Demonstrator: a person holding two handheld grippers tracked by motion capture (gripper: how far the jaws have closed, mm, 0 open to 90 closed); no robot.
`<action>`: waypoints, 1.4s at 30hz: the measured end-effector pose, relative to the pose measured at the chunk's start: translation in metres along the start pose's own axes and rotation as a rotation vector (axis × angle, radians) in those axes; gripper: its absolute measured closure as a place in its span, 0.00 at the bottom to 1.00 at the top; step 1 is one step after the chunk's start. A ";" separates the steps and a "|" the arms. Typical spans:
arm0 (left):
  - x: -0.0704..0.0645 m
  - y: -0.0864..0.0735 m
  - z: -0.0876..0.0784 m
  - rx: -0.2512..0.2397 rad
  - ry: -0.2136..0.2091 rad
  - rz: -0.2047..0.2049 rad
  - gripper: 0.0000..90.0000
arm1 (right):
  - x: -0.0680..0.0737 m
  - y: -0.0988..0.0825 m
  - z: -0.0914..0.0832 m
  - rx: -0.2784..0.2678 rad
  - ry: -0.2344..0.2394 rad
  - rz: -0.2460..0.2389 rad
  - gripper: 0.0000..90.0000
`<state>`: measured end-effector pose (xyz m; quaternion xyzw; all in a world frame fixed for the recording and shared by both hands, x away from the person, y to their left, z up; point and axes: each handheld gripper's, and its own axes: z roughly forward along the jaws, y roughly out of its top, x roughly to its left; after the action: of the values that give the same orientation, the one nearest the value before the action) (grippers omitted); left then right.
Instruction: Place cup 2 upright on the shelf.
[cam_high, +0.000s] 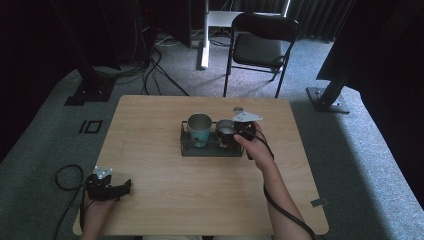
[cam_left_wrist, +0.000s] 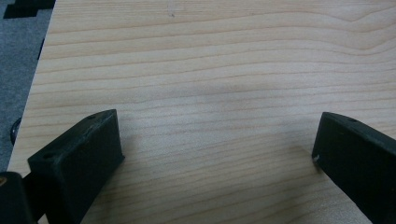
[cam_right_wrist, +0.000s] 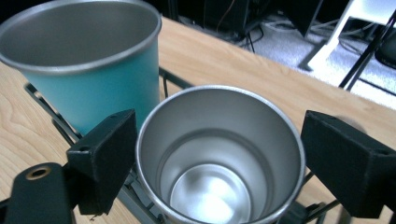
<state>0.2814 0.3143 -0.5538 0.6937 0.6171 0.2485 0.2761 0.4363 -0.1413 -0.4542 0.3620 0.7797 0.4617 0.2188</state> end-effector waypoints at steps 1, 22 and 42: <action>0.000 0.000 0.000 0.000 0.000 0.000 0.02 | 0.000 0.000 0.000 0.000 0.000 0.000 0.13; 0.000 0.000 0.000 0.000 0.000 0.000 0.02 | -0.012 -0.009 -0.037 -0.050 -0.024 0.059 0.13; 0.000 0.000 0.000 0.000 0.000 0.000 0.02 | -0.022 -0.044 -0.057 -0.008 -0.054 0.078 0.13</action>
<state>0.2813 0.3143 -0.5539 0.6937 0.6170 0.2487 0.2761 0.3958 -0.2040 -0.4658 0.4038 0.7569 0.4630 0.2230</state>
